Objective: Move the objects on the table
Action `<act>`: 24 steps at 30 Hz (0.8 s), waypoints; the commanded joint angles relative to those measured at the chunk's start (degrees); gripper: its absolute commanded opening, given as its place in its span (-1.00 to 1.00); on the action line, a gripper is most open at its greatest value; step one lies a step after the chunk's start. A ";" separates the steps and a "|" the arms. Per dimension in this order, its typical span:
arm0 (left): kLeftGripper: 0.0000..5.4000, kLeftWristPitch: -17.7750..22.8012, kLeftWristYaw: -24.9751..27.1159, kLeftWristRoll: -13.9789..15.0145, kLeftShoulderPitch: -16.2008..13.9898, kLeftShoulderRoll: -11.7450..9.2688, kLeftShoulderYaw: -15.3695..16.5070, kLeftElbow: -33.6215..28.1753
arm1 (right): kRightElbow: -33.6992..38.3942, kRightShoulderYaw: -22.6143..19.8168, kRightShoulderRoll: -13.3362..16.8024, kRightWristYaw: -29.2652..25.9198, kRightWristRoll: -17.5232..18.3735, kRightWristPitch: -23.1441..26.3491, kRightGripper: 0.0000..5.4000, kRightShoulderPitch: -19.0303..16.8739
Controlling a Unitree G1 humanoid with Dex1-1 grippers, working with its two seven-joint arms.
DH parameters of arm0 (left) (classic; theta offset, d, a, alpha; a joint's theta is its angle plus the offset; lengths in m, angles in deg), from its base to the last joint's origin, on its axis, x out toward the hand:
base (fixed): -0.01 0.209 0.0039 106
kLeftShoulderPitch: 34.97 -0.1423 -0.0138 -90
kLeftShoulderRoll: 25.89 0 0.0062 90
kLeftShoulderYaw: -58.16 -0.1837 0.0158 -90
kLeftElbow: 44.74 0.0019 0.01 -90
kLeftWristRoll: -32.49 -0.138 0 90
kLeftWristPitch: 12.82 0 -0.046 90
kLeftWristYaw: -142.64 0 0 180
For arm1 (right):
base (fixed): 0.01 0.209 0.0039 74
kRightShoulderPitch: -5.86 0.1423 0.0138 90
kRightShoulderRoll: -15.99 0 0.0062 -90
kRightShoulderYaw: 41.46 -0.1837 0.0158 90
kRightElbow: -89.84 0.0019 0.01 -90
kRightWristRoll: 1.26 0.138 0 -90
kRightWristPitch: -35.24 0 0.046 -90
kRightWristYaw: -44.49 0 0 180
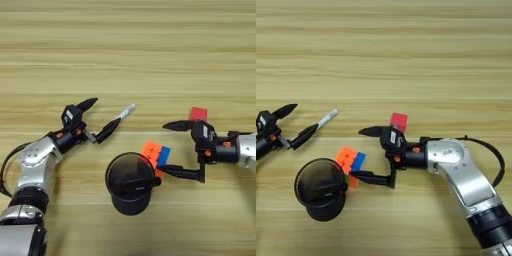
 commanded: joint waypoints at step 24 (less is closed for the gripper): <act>1.00 -1.15 0.21 -0.80 0.48 -0.60 -0.16 0.62 | -6.59 3.21 -2.72 0.28 -4.39 -3.57 0.33 1.61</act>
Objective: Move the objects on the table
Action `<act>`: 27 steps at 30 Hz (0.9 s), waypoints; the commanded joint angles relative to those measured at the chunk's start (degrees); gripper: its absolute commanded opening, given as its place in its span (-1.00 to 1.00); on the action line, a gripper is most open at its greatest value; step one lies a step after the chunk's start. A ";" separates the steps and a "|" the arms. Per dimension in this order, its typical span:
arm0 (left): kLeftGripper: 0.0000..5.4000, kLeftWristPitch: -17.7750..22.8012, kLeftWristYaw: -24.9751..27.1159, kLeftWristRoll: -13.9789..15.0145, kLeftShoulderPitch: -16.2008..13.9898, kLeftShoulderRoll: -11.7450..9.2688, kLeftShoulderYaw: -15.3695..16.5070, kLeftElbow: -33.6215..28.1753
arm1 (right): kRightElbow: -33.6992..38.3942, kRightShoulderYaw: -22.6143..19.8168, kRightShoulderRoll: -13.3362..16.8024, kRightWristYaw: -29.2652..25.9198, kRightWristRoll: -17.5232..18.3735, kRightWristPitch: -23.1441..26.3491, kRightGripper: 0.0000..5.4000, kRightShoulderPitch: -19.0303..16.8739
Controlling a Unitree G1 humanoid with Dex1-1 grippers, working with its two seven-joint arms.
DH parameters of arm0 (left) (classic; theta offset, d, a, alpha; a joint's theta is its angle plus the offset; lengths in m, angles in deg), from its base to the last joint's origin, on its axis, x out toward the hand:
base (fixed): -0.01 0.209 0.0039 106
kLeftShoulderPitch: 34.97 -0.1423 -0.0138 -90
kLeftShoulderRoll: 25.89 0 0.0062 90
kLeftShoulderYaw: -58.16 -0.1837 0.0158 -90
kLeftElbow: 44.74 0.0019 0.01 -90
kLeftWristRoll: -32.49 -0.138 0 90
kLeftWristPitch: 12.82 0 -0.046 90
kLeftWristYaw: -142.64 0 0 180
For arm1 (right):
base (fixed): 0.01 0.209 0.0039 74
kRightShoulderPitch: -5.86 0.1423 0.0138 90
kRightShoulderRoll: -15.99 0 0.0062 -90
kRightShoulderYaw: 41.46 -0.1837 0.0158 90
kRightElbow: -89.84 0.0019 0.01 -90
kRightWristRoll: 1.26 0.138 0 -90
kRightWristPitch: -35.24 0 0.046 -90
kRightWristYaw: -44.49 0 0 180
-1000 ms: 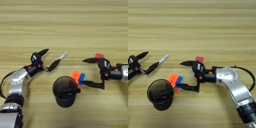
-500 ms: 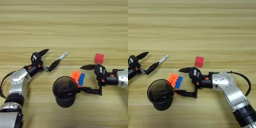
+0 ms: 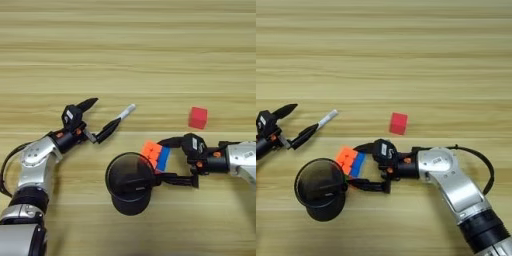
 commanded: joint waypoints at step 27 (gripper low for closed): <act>1.00 3.70 7.37 4.31 -1.24 -1.10 -0.03 -9.44 | -1.88 -7.98 1.79 -1.20 3.27 0.61 0.24 8.89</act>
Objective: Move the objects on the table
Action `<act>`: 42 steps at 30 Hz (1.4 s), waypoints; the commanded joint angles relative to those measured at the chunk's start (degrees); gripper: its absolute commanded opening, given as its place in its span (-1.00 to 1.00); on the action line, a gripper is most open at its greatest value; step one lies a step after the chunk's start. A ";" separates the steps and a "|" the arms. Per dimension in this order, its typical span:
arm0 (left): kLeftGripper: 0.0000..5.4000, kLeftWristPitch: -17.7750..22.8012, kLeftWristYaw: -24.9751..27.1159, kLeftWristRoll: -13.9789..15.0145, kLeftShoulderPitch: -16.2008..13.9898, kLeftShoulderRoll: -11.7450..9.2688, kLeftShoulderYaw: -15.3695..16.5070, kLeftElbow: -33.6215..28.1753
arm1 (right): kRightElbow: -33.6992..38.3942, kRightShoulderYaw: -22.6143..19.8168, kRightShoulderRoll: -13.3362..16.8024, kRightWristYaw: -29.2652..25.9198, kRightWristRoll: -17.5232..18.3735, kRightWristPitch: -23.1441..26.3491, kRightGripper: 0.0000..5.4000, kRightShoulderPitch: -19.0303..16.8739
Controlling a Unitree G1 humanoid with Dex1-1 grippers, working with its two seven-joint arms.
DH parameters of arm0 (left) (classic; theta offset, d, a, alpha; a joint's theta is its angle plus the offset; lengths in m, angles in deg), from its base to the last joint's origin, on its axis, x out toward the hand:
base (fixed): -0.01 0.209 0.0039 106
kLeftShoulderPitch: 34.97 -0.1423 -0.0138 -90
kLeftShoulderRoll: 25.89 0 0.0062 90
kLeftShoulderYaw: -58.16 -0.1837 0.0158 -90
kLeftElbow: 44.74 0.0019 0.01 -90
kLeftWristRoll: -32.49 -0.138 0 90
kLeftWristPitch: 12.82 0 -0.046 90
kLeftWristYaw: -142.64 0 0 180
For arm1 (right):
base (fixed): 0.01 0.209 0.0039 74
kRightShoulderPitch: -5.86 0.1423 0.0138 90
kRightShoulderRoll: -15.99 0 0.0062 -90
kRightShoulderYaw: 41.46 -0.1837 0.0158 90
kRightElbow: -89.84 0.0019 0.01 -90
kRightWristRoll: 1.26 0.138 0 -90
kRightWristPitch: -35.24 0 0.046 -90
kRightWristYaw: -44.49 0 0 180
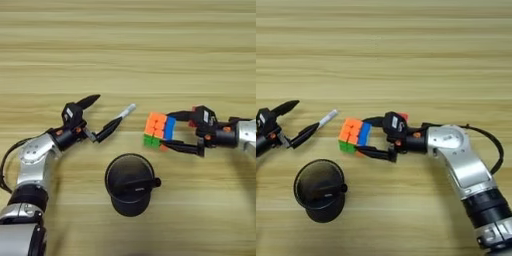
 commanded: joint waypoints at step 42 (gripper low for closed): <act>1.00 14.05 13.53 4.12 -0.54 -0.22 -13.50 -20.48 | 7.71 -0.14 3.57 -7.93 3.34 8.86 0.24 5.75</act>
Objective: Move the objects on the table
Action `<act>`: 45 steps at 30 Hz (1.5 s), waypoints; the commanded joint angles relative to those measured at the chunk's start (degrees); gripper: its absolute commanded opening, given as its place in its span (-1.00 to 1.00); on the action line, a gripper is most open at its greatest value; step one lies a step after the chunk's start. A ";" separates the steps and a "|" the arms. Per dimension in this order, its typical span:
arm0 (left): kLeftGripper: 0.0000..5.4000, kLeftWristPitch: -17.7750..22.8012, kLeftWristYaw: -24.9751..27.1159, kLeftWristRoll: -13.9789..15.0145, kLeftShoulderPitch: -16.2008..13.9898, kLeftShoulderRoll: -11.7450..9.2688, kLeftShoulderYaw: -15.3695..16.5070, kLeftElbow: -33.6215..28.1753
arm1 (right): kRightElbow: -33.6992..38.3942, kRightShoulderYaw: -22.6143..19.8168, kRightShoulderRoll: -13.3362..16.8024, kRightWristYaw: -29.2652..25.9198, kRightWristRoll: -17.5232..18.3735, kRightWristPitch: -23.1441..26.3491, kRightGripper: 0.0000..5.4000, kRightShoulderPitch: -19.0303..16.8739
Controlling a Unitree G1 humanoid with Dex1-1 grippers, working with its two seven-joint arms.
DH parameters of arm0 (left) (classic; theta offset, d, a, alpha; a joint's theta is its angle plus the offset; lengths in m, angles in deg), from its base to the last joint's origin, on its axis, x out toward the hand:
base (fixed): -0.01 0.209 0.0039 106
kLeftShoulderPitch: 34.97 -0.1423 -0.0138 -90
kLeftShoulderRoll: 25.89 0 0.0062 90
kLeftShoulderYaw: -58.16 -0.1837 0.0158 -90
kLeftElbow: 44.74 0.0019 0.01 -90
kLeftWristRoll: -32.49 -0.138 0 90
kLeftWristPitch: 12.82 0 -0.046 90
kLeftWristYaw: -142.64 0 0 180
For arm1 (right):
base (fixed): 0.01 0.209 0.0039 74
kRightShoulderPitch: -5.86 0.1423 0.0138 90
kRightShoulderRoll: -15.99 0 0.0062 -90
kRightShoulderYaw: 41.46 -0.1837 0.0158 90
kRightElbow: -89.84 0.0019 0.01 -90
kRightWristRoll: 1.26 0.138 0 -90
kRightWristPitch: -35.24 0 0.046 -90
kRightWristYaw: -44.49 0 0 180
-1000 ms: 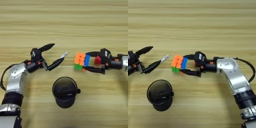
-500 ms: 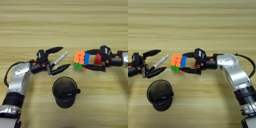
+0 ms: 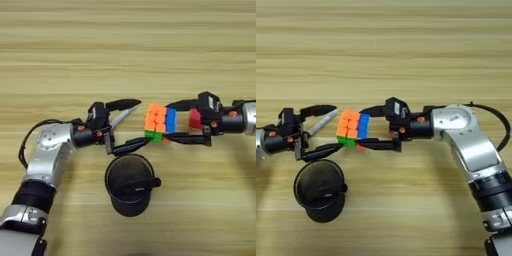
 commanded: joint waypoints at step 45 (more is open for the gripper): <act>0.47 1.04 1.82 -2.22 3.38 1.86 -3.53 -1.70 | -0.22 1.37 1.57 -0.55 0.36 -0.53 0.23 0.81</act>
